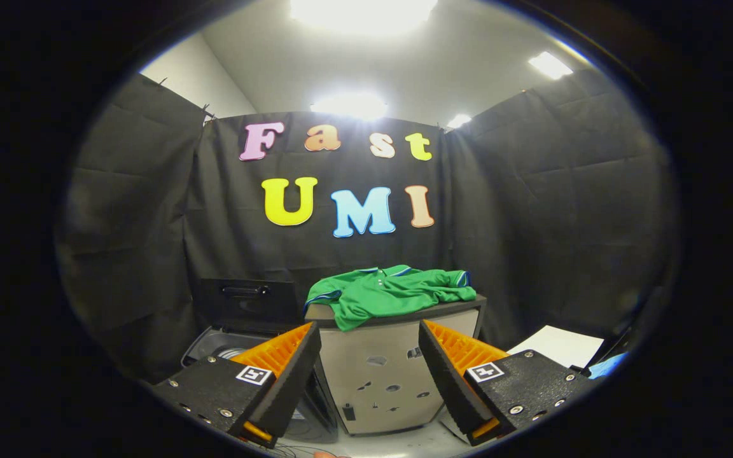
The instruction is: Put the clothes into the washing machine and then close the washing machine lid.
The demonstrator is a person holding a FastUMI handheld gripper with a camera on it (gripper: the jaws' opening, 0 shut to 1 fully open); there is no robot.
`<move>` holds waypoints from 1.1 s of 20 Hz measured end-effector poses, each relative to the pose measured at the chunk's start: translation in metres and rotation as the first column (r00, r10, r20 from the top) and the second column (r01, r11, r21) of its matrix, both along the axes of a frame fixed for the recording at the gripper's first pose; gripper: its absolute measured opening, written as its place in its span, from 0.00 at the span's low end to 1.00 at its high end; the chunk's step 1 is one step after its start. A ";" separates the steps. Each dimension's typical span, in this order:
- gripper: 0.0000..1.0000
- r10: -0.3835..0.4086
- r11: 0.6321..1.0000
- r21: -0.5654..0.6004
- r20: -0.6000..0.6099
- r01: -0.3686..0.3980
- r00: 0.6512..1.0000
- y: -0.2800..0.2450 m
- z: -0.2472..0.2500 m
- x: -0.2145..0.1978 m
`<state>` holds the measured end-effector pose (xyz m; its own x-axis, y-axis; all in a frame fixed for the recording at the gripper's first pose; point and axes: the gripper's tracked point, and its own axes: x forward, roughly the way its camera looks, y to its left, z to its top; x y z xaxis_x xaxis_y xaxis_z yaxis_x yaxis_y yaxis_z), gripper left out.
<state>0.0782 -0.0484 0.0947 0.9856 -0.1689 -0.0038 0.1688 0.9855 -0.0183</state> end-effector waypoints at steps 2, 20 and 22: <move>0.96 -0.027 1.000 0.003 -0.010 0.027 1.000 -0.017 0.012 0.031; 0.96 0.068 0.996 0.082 -0.322 -0.044 0.944 -0.088 -0.009 0.304; 0.96 0.085 0.992 0.117 -0.356 -0.046 0.931 -0.088 -0.020 0.320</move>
